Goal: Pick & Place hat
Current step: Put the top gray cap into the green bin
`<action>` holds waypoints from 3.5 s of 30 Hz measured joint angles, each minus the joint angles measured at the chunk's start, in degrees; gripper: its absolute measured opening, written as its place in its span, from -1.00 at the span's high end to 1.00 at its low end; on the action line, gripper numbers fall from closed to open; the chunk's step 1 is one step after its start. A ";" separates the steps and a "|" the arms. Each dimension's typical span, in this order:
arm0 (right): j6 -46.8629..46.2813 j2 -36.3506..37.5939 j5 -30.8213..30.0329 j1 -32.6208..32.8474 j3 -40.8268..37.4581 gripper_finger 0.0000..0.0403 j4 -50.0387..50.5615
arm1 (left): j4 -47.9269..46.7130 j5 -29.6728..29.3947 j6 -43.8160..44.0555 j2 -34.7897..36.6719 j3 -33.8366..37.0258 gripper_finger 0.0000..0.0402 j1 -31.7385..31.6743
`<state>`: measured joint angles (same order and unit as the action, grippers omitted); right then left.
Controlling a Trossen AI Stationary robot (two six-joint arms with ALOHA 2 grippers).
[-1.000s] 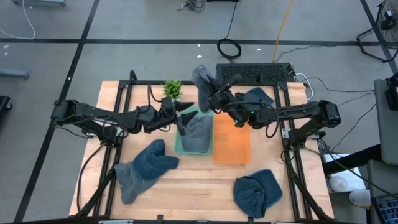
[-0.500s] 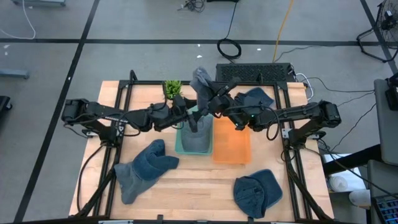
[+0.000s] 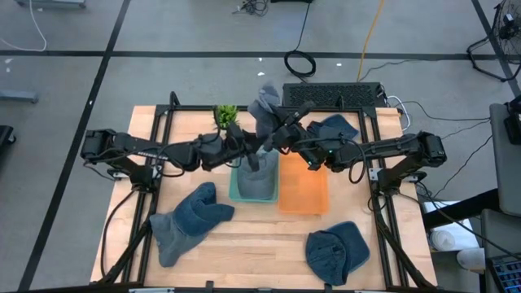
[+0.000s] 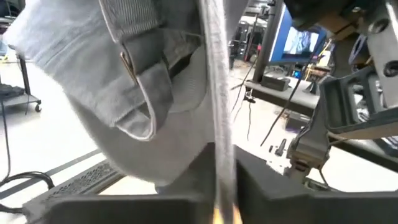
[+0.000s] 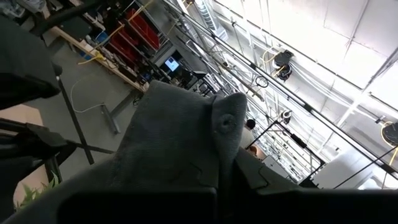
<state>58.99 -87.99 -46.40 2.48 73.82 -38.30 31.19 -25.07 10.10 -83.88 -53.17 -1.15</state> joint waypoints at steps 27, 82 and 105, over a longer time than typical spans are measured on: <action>-1.62 0.65 -17.35 0.48 -2.97 -0.40 3.86 | -20.36 -0.88 -7.05 15.61 0.04 0.96 0.18; -69.04 0.68 70.63 -14.53 -27.91 -0.40 -24.97 | -26.80 44.49 -32.34 41.08 6.87 0.97 -2.74; -75.38 0.68 80.91 -12.70 -27.87 -0.41 -27.94 | 10.48 65.14 -20.38 16.49 14.60 0.97 -11.82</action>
<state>-16.39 -87.31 34.51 -10.22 45.95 -66.24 41.67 40.07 -10.28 -67.38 -38.57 -12.97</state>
